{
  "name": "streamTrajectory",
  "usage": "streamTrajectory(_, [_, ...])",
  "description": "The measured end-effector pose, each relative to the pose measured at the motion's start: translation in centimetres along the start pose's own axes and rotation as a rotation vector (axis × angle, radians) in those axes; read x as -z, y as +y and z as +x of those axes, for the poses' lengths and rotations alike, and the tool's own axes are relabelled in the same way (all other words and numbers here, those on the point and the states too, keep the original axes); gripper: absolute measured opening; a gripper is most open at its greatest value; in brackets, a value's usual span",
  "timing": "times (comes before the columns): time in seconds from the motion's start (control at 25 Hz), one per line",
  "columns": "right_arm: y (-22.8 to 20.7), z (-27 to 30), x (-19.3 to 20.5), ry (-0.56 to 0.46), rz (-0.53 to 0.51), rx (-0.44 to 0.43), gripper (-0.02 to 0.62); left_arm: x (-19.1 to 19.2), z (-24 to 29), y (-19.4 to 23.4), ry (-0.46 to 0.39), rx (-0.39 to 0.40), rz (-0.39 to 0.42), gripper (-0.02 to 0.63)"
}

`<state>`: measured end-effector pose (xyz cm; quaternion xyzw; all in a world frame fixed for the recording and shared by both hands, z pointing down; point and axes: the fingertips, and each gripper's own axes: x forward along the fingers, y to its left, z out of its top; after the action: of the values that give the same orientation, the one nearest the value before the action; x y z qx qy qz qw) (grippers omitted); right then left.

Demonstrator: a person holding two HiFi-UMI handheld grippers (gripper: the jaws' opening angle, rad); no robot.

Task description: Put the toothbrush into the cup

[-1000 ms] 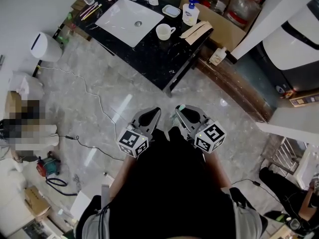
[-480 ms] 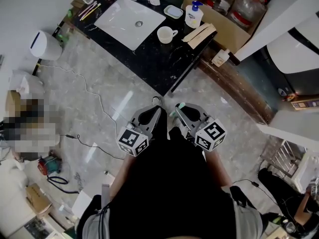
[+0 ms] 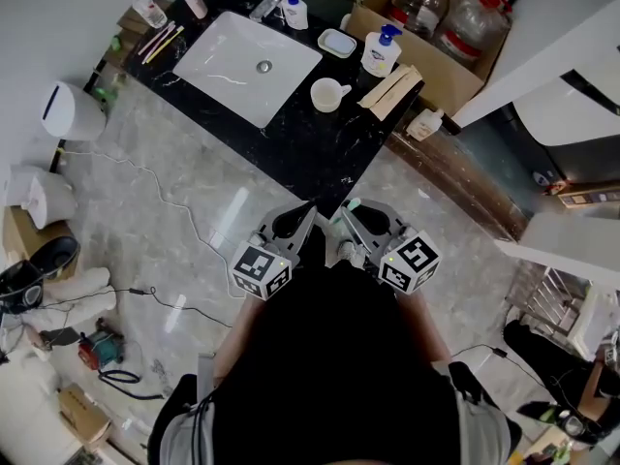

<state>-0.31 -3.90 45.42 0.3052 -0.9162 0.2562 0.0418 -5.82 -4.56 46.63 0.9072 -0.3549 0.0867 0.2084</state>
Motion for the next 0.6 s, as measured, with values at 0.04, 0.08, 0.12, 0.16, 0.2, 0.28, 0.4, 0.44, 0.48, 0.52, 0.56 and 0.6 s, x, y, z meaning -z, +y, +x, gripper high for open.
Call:
streamTrajectory(0.04, [-0.2,0.8,-0.5,-0.002,0.004,0.012,0.029,-0.4,0.1,0.8,0.000,0.009,0.000,0.009])
streamTrajectory(0.08, [-0.3,1.6,-0.9,-0.005,0.010,0.024,0.029,-0.7,0.2,1.7,-0.001,0.017,0.001,0.009])
streamTrajectory(0.12, [-0.4,2.4,-1.4,-0.010,0.013,0.031,0.029,-1.0,0.3,2.6,-0.001,0.026,0.002,0.009])
streamTrajectory(0.16, [-0.5,3.2,-1.7,-0.015,0.013,0.033,0.029,-1.3,0.3,3.4,0.000,0.033,0.003,0.009])
streamTrajectory(0.2, [-0.5,4.0,-2.0,-0.017,0.012,0.036,0.029,-1.5,0.4,4.2,0.001,0.041,0.004,0.009])
streamTrajectory(0.28, [-0.6,5.4,-2.7,-0.016,0.014,0.055,0.029,-1.9,0.5,5.8,0.006,0.058,0.008,0.009])
streamTrajectory(0.4, [-0.9,7.1,-3.5,-0.018,0.007,0.069,0.029,-2.5,0.6,7.6,0.018,0.090,0.025,0.009])
streamTrajectory(0.44, [-1.0,7.5,-3.6,-0.018,0.004,0.075,0.029,-2.7,0.7,8.1,0.020,0.104,0.035,0.009])
streamTrajectory(0.48, [-1.2,7.9,-3.8,-0.016,0.003,0.084,0.029,-2.9,0.7,8.5,0.022,0.116,0.044,0.009])
streamTrajectory(0.52, [-1.3,8.2,-4.0,-0.014,0.003,0.092,0.029,-3.1,0.7,8.8,0.022,0.126,0.053,0.009])
streamTrajectory(0.56, [-1.3,8.5,-4.1,-0.013,0.002,0.095,0.029,-3.2,0.8,9.2,0.023,0.134,0.057,0.009])
streamTrajectory(0.6, [-1.4,8.8,-4.2,-0.012,0.001,0.097,0.029,-3.3,0.9,9.6,0.022,0.139,0.058,0.009])
